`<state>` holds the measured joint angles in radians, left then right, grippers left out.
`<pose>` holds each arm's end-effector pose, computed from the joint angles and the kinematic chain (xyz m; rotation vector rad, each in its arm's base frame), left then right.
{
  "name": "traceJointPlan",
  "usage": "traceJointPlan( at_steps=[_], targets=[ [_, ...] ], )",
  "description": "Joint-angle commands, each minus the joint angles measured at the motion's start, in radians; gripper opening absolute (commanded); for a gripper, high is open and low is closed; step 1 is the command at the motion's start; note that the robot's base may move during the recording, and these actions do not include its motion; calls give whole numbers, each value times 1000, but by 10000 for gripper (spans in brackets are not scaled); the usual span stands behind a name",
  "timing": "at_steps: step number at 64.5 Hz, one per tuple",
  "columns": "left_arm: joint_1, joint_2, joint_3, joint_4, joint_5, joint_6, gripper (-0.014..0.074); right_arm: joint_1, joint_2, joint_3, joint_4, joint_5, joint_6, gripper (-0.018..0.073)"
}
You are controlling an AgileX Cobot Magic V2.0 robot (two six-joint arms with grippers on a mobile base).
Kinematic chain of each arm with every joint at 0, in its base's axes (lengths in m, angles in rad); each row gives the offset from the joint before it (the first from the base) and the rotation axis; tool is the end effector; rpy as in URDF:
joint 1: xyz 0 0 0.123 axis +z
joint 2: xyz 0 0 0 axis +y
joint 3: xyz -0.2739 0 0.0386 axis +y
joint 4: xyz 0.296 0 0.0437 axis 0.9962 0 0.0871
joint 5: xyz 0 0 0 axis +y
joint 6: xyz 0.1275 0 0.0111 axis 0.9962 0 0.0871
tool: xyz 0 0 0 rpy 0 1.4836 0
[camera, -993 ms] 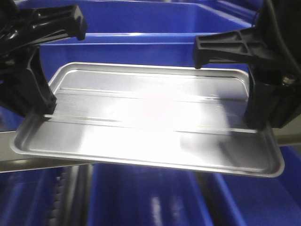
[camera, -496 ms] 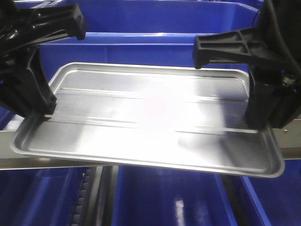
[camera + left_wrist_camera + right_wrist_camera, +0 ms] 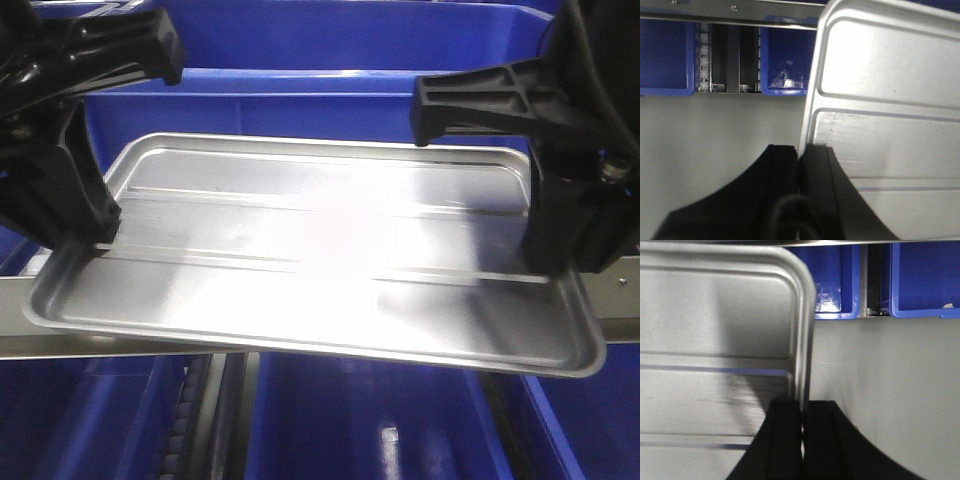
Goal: Grab silver tray and place in blue box
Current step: 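Carry the tray with both grippers over the empty blue bin, then lower the tray into the blue bin and open both grippers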
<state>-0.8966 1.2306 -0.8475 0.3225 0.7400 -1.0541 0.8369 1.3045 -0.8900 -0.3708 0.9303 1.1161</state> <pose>0.2101 -0.2191 0.2181 0.0287 2.5906 -0.3790 0.2254 0.1944 0.2030 0.1387 2.6905 0.0985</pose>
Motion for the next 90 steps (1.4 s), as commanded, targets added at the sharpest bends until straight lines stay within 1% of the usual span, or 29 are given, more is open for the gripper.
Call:
traceJointPlan(
  at_steps=[1,52,62,69,73,76,81,87,90],
  targets=[
    [10,-28,-26,80,62,-28,-104,-8,-33,-14,-74,156,-10,49],
    [10,-28,-26,80,54,-28,-104,-8,-33,-14,-74,156,-10,49],
    [10,-28,-26,80,56,-28,-104,-8,-33,-14,-74,121,-10,49],
    [10,-28,-26,78,53,-28,-104,-8,-33,-16,-73,73,-8,49],
    [10,-28,-26,85,47,3,-104,-3,-42,-17,-73,47,0,49],
    [10,-32,-30,48,55,42,-104,6,-61,-17,-74,27,14,49],
    [-9,-58,-39,-2,80,54,-104,30,-104,-17,-75,22,18,49],
    [-62,-102,-49,-7,83,52,-104,52,-165,-17,-89,43,18,49],
    [-86,-124,-62,9,83,44,-104,54,-195,-17,-107,48,18,49]
  ],
)
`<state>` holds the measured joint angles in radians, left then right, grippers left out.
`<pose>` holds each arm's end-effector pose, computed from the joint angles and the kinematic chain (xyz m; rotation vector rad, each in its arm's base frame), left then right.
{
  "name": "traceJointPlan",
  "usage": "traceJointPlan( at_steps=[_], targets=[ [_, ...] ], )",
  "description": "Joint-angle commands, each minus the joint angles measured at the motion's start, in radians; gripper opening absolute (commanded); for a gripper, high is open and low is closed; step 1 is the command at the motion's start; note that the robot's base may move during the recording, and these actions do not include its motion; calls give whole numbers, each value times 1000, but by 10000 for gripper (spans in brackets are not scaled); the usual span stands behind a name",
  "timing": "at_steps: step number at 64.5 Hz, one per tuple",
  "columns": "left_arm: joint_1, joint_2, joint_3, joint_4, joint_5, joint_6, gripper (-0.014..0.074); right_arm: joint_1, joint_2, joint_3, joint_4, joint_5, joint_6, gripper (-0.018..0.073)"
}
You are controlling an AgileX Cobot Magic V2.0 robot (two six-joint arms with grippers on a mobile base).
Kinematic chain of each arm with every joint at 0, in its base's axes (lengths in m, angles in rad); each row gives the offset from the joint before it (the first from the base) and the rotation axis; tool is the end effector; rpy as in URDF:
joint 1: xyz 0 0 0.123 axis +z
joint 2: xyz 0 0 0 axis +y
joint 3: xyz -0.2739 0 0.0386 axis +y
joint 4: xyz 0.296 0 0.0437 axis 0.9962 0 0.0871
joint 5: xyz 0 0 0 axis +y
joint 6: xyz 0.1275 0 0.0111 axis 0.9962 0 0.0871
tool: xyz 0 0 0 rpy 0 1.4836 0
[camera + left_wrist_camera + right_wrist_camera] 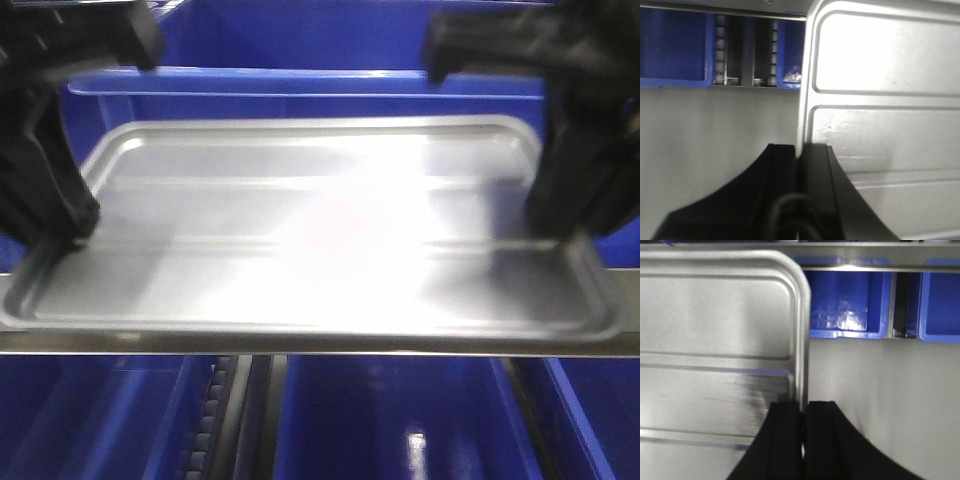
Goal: Grab silver tray and place in blue box
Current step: 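Lower the tray into the blue bin and open both grippers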
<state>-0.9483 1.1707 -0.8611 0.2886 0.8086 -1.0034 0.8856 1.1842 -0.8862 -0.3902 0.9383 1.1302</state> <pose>0.1909 -0.2208 0.2357 0.1133 2.5972 -0.4010 0.2090 0.1937 0.2369 0.1037 2.6064 0.2148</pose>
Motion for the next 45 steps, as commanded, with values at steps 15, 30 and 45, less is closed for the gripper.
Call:
traceJointPlan(
  at_steps=[15,30,45],
  targets=[
    [-55,-80,-132,178,22,-7,-104,4,-136,-83,-188,48,3,49],
    [-7,-2,-295,288,-35,38,-104,-44,-85,-224,-305,-1,1,54],
    [139,174,-512,210,-168,180,-104,-201,44,-380,-306,-177,-122,53]
  ],
)
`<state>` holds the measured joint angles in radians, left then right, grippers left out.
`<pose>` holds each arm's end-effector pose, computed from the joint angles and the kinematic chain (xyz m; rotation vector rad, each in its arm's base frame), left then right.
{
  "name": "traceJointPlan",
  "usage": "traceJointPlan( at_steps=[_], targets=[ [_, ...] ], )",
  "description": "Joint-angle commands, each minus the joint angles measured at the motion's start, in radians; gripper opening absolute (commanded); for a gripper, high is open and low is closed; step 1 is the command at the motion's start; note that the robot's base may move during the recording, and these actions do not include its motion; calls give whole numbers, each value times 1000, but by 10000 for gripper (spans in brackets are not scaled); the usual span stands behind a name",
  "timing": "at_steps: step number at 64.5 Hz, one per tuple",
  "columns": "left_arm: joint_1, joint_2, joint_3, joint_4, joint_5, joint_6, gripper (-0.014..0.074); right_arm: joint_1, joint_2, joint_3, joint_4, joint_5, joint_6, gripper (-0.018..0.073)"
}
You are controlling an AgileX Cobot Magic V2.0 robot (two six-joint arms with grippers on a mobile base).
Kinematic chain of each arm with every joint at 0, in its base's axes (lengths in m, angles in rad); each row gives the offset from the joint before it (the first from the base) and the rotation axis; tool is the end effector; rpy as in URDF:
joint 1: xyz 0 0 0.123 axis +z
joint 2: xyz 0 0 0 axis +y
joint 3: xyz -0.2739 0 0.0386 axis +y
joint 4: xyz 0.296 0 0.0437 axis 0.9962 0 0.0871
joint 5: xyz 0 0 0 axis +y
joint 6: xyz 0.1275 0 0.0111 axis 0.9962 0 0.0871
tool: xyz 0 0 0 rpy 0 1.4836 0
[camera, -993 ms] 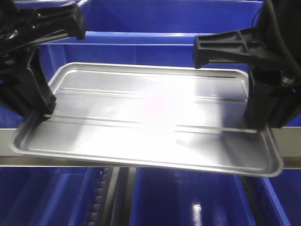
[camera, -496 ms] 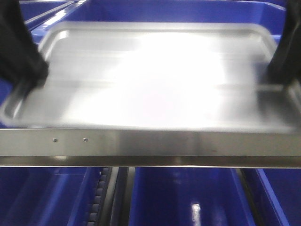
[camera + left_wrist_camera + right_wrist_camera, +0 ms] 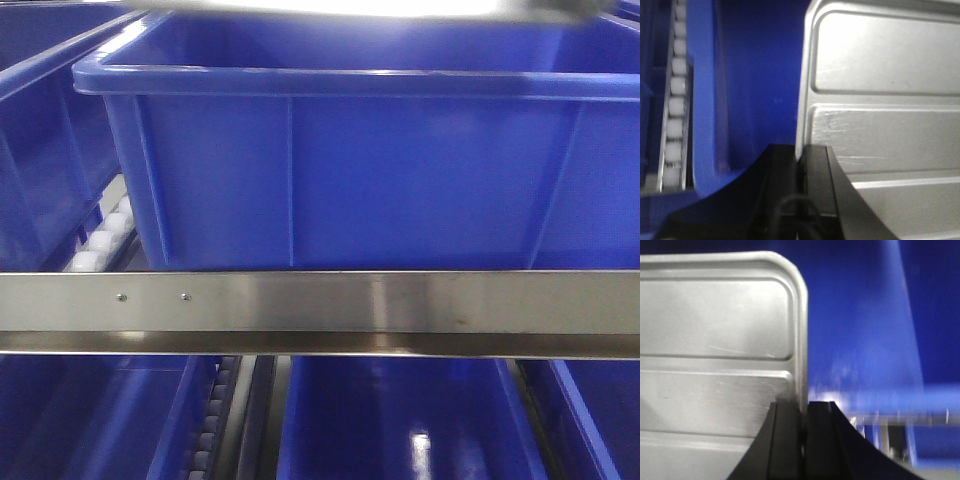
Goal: Grab silver tray and place in blue box
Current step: 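Lower the tray into the blue bin and open both grippers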
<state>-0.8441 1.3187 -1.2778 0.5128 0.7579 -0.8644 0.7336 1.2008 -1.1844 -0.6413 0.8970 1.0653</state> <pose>0.2734 -0.2426 0.3571 0.2132 2.1846 -0.3706 0.2769 0.1691 0.3568 0.1326 2.1936 0.2054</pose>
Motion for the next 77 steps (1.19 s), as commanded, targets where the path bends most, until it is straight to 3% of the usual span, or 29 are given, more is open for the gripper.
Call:
traceJointPlan(
  at_steps=[1,19,31,46,56,64,70,77],
  targets=[
    [43,37,-105,-19,-133,48,-104,-59,37,-90,-55,-147,-65,53],
    [169,237,-193,25,-381,59,-104,-252,247,-198,-57,-426,-125,53],
    [221,328,-193,33,-464,59,-104,-281,340,-198,-57,-457,-125,53],
    [234,354,-193,44,-422,59,-104,-283,372,-198,-57,-446,-125,60],
    [251,354,-193,59,-390,59,-41,-283,372,-198,-57,-450,-125,211],
    [262,354,-193,59,-373,59,99,-286,372,-198,-68,-454,-125,381],
    [271,354,-193,59,-360,59,151,-294,372,-198,-87,-437,-125,405],
    [273,350,-193,62,-318,59,154,-304,372,-198,-88,-421,-125,405]
  ],
)
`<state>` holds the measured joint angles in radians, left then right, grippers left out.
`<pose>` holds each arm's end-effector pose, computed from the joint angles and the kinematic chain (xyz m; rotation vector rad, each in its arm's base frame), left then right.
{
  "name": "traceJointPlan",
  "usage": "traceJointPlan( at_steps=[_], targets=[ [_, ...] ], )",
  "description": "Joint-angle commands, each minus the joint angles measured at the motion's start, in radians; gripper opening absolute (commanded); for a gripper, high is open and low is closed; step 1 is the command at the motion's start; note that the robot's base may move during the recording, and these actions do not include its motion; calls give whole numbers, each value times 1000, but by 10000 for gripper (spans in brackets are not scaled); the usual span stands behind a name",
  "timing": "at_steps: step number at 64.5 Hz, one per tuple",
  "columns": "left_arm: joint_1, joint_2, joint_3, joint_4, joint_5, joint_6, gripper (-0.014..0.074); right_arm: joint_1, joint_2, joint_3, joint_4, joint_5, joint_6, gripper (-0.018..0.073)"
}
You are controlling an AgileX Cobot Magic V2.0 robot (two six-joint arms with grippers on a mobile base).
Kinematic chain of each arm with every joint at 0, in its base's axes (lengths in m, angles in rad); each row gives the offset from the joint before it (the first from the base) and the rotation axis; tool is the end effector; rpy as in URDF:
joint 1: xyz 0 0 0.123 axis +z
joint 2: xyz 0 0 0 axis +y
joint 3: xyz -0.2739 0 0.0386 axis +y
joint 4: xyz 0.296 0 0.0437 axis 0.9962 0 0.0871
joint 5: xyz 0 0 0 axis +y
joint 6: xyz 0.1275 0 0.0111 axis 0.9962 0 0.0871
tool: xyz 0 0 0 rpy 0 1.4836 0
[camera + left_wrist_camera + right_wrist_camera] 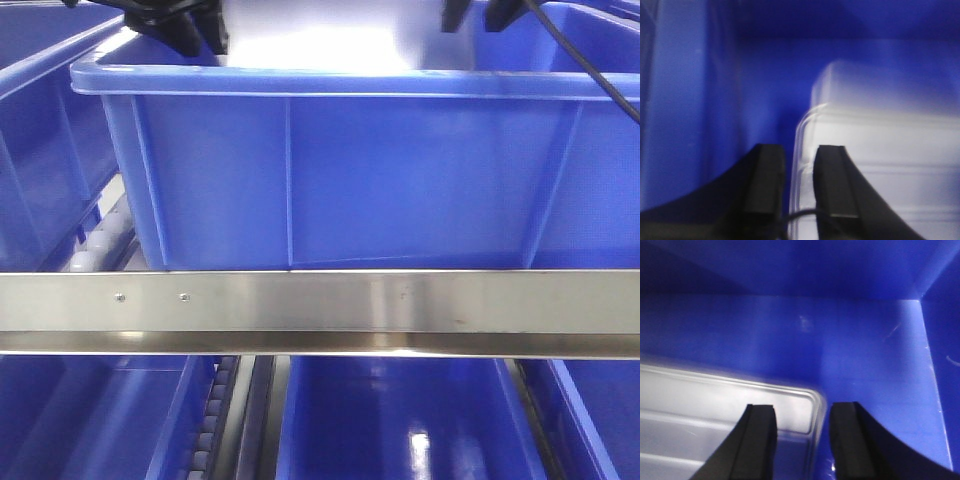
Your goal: Grab silver tray and place in blue box
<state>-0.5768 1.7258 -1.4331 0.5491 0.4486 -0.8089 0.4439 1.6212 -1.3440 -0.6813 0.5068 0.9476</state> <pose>0.4179 -0.2373 0.2742 0.1621 2.1541 -0.2647 0.4230 0.1578 0.2871 0.0560 2.1373 0.1172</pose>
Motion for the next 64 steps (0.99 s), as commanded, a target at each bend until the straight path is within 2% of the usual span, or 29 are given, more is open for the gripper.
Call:
traceJointPlan(
  at_steps=[1,9,13,20,23,28,36,51,55,64],
  targets=[
    [6,-57,-38,28,-6,3,154,-15,-48,-38,-48,-29,-7,405],
    [6,-57,-38,30,-4,3,146,-15,-48,-38,-50,-34,-7,398],
    [6,-67,-43,30,1,3,96,-15,-54,-41,-51,-27,-7,356],
    [-11,-107,-60,34,61,3,-96,2,-92,-42,-50,-1,-7,145],
    [-16,-130,-60,50,65,3,-98,9,-114,-42,-50,10,-7,35],
    [-17,-146,-60,84,57,3,-94,12,-137,-42,-51,-1,-7,75],
    [-17,-155,-60,178,63,3,-94,10,-156,-42,-58,-56,-7,64],
    [-9,-242,1,141,76,11,-60,10,-245,5,-70,-112,-7,52],
    [-7,-299,85,139,18,11,-60,10,-292,73,-105,-182,-7,52],
    [-7,-448,326,145,-199,11,-60,10,-416,285,-210,-430,-7,52]
  ],
)
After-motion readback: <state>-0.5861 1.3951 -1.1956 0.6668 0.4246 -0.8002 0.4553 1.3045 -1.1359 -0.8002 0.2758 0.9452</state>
